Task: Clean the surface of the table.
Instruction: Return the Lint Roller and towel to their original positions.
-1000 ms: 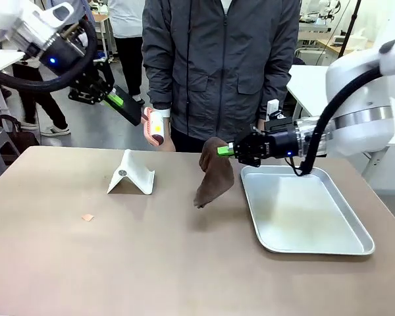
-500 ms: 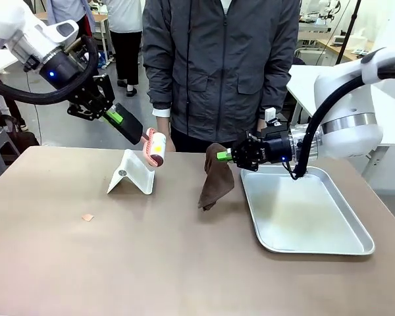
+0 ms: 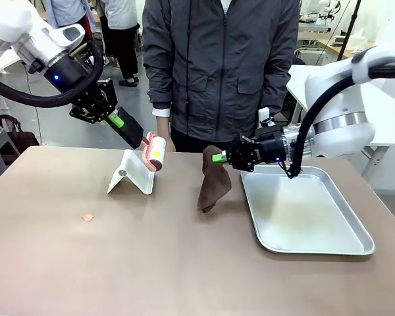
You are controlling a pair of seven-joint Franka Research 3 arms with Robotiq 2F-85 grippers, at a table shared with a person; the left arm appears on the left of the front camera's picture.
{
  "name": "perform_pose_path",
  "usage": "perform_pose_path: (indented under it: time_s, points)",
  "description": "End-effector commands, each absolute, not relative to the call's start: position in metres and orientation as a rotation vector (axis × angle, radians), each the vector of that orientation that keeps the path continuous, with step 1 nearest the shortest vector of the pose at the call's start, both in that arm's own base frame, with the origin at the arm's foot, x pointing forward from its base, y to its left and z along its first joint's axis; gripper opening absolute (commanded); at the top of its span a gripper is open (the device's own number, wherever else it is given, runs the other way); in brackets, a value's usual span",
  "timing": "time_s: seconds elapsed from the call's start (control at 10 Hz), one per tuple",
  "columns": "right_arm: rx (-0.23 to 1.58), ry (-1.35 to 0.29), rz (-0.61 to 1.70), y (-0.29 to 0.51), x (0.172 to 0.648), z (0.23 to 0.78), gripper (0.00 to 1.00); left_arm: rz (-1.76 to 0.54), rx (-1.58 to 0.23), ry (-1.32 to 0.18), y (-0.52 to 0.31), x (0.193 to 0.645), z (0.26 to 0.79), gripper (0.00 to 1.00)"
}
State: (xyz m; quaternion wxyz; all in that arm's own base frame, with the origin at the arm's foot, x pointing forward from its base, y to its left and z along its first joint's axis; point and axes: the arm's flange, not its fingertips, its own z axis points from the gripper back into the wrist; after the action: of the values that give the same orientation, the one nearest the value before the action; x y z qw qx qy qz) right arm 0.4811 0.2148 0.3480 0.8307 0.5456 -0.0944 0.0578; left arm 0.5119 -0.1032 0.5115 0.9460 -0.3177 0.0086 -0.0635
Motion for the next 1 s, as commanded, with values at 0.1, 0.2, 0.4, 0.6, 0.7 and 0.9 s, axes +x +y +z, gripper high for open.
perform_pose_path:
  time_s: [0.1,0.2,0.4,0.6,0.7,0.9]
  points:
    - [1.089,-0.149,0.094,0.23,0.502,0.334,0.04,-0.158,-0.527,0.056,-0.108,0.513,0.496,0.14]
    - [1.08,-0.136,0.097,0.231,0.502,0.332,0.04,-0.143,-0.512,0.075,-0.112,0.516,0.487,0.14]
    - [1.072,-0.119,0.089,0.233,0.503,0.329,0.04,-0.099,-0.519,0.07,-0.117,0.524,0.475,0.14]
    - [1.083,-0.106,0.079,0.233,0.504,0.324,0.04,-0.03,-0.526,0.033,-0.121,0.53,0.472,0.14]
    - [1.089,-0.106,0.07,0.231,0.504,0.322,0.04,-0.009,-0.533,0.021,-0.12,0.531,0.471,0.14]
    - [1.102,-0.114,0.057,0.227,0.502,0.321,0.04,0.012,-0.533,0.016,-0.12,0.533,0.468,0.14]
